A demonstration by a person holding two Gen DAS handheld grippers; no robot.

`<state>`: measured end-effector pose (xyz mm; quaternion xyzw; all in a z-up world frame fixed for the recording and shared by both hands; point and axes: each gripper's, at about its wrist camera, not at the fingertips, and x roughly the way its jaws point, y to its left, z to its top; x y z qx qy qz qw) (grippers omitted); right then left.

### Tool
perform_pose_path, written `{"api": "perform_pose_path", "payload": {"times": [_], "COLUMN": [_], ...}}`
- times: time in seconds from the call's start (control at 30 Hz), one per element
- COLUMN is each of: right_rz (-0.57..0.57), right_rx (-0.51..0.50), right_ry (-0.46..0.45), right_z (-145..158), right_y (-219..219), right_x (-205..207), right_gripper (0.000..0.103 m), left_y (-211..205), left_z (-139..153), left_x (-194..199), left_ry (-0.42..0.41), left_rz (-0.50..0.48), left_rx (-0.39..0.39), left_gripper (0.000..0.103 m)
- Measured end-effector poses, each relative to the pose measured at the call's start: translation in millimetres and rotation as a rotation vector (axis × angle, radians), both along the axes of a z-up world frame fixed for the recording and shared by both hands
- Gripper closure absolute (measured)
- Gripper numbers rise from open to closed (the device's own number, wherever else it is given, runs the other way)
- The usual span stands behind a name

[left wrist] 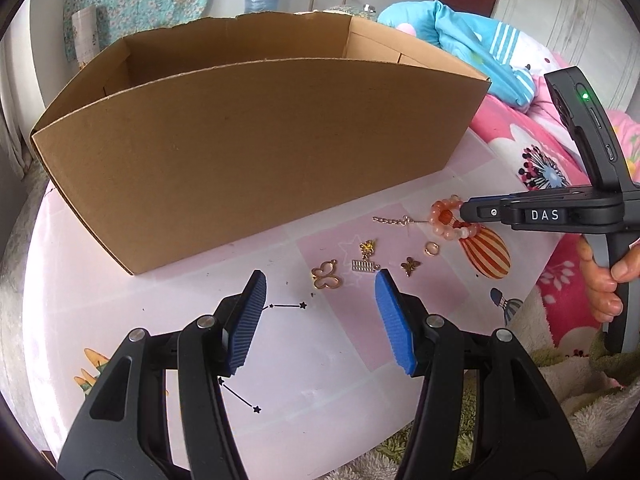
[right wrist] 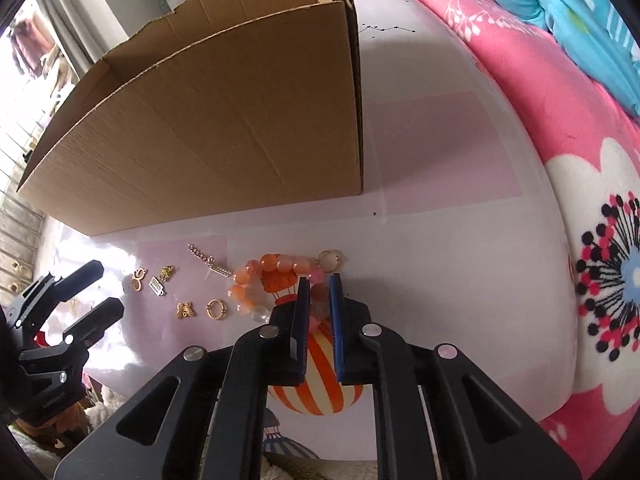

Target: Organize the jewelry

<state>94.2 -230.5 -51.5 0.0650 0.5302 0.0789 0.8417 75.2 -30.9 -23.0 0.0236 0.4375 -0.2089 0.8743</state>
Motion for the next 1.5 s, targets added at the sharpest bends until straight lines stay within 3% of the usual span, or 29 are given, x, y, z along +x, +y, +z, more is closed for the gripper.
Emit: {"api": "perform_pose_path", "payload": {"times": [0.33, 0.5, 0.7, 0.87, 0.97, 1.13, 1.17, 1.23, 1.5], "right_rz": [0.017, -0.022, -0.107, -0.155, -0.202, -0.283, -0.287, -0.286, -0.103], "right_rx": [0.209, 0.169, 0.128, 0.185, 0.222, 0.155, 0.149, 0.117, 0.074], "right_ry": [-0.095, -0.150, -0.153, -0.163, -0.120, -0.029, -0.033, -0.062, -0.167], "right_z": [52.3, 73.1, 61.7, 51.0, 31.5, 4.5, 4.6, 10.4, 29.1], "right_y": [-7.9, -21.5, -48.6, -67.0, -81.1, -95.9, -96.3, -95.2, -63.3], "right_x": [-15.2, -17.6, -2.1, 13.0, 19.2, 19.5, 17.5, 12.5, -4.9], "right_gripper": [0.093, 0.093, 0.093, 0.093, 0.093, 0.091, 0.086, 0.076, 0.075], "left_y": [8.2, 9.2, 8.5, 5.1, 4.0, 1.1, 0.0, -3.4, -17.8], "left_z": [-2.3, -3.2, -4.3, -1.1, -0.3, 0.3, 0.9, 1.3, 5.6], "left_x": [3.6, 3.3, -0.6, -1.7, -3.6, -6.8, -8.0, -8.7, -6.5], "left_ry": [0.008, 0.011, 0.014, 0.006, 0.005, 0.010, 0.008, 0.004, -0.017], "left_rz": [0.022, 0.027, 0.031, 0.033, 0.036, 0.027, 0.021, 0.011, -0.025], "left_rx": [-0.007, -0.009, 0.001, 0.017, 0.019, 0.024, 0.026, 0.027, 0.028], "left_gripper": [0.049, 0.049, 0.049, 0.049, 0.049, 0.049, 0.049, 0.049, 0.049]}}
